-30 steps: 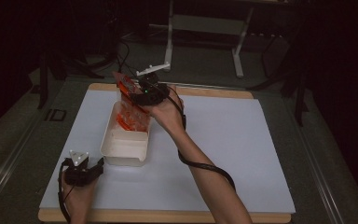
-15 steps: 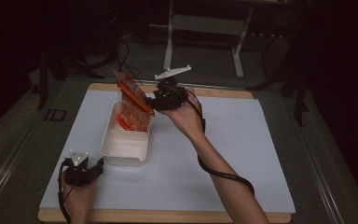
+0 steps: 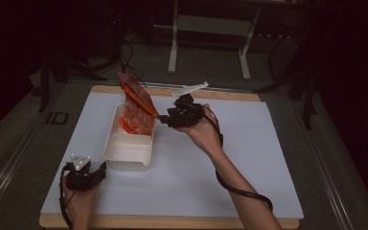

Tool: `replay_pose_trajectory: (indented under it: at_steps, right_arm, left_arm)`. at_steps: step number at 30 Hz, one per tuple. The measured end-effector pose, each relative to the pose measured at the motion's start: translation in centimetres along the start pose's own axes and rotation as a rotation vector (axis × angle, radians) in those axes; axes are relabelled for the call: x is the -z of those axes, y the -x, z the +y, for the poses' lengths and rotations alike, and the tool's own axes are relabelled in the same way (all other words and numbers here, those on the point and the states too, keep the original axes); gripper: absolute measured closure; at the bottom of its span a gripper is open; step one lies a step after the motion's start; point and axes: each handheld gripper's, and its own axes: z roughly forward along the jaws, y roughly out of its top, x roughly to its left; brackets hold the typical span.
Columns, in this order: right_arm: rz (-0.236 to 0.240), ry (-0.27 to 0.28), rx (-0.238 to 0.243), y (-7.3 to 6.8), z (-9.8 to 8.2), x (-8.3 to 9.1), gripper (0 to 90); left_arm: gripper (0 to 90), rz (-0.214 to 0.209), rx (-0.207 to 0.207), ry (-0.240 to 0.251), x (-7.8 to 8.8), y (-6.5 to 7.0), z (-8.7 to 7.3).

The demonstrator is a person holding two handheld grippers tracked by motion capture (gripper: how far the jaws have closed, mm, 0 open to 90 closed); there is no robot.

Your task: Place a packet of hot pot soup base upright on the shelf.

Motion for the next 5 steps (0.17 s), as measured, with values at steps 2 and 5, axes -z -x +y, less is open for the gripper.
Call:
replay_pose_trajectory:
  at_steps: [2,5]
  right_arm:
    - [0.007,-0.001,-0.007,0.1,-0.7,0.0,54.0]
    - [0.012,-0.016,-0.015,0.5,-1.6,-0.2,53.7]
  left_arm:
    - [41.8,0.0,0.001,0.0,0.0,0.0,0.0]
    - [41.8,0.001,0.001,-0.002,0.0,0.0,0.0]
